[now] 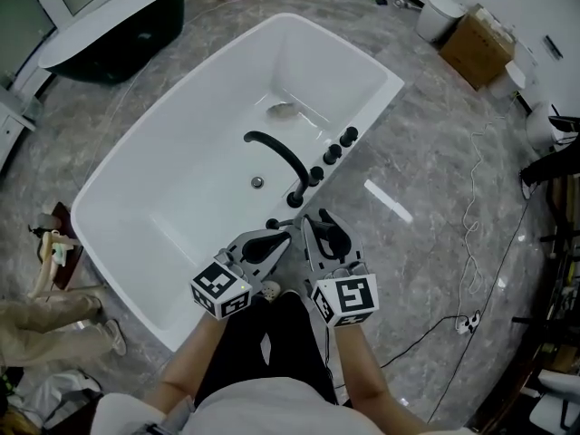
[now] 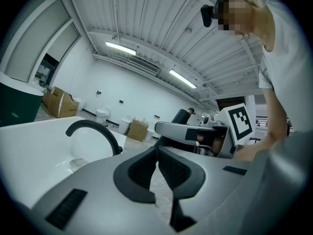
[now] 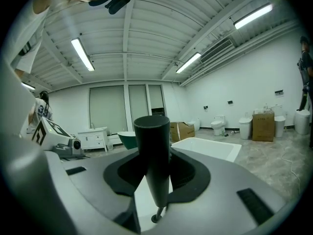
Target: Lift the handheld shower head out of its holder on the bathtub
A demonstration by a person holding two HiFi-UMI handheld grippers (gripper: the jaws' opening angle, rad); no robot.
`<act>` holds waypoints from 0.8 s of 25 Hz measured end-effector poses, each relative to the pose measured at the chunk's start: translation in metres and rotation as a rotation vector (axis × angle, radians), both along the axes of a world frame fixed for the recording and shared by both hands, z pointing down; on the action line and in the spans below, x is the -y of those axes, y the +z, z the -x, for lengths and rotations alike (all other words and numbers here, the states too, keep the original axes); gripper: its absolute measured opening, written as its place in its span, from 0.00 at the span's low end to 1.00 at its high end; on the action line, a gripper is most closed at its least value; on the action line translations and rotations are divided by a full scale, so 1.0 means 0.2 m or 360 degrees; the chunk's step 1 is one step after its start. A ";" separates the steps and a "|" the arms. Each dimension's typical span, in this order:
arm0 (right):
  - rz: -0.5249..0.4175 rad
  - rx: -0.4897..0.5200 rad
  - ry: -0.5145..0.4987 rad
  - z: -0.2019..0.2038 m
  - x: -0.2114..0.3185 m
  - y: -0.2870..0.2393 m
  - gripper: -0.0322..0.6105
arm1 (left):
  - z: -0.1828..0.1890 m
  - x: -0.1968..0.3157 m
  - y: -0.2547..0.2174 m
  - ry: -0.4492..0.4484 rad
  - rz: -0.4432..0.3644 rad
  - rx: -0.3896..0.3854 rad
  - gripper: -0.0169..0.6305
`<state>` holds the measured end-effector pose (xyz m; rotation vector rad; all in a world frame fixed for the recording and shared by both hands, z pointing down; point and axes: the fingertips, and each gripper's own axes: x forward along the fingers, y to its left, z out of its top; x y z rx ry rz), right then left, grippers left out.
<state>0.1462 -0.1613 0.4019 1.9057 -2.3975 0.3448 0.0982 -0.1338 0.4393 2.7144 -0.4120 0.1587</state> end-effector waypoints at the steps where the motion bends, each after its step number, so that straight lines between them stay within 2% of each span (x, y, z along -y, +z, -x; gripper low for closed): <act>1: -0.0006 0.0001 0.0005 0.00 -0.01 -0.01 0.24 | 0.00 0.00 -0.01 0.0010 -0.0005 0.0000 0.06; 8: -0.0037 0.0088 0.0055 -0.05 -0.05 -0.09 0.24 | -0.03 -0.04 -0.07 0.0066 -0.0033 0.0006 0.06; 20: -0.0091 0.0087 0.0153 -0.12 -0.16 -0.24 0.24 | -0.09 -0.10 -0.18 0.0162 -0.0071 -0.0025 0.06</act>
